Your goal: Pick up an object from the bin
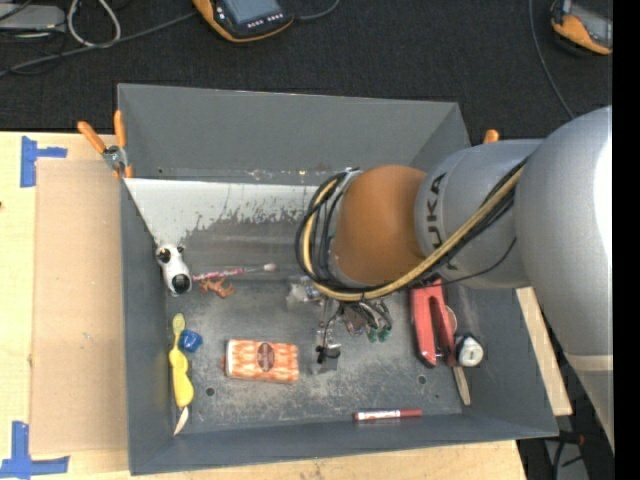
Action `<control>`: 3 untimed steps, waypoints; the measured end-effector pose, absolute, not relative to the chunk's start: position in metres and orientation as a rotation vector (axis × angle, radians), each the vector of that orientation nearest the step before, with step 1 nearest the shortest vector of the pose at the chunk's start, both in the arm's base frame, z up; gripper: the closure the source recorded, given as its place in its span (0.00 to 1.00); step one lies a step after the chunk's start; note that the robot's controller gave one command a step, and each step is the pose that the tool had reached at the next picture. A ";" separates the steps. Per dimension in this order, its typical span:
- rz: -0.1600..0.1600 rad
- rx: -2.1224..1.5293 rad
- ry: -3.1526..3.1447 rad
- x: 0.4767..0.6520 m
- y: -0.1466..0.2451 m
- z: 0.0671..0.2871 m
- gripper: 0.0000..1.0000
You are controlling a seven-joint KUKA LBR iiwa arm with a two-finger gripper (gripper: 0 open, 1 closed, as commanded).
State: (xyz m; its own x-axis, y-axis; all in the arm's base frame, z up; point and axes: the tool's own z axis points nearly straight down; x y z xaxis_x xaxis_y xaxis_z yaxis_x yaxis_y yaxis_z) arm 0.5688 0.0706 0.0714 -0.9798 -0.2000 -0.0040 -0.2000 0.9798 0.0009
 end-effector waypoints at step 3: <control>0.004 -0.144 3.137 0.535 0.158 0.092 0.00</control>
Offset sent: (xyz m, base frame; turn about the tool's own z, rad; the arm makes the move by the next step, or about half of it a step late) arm -0.0383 0.0769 0.0261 0.0723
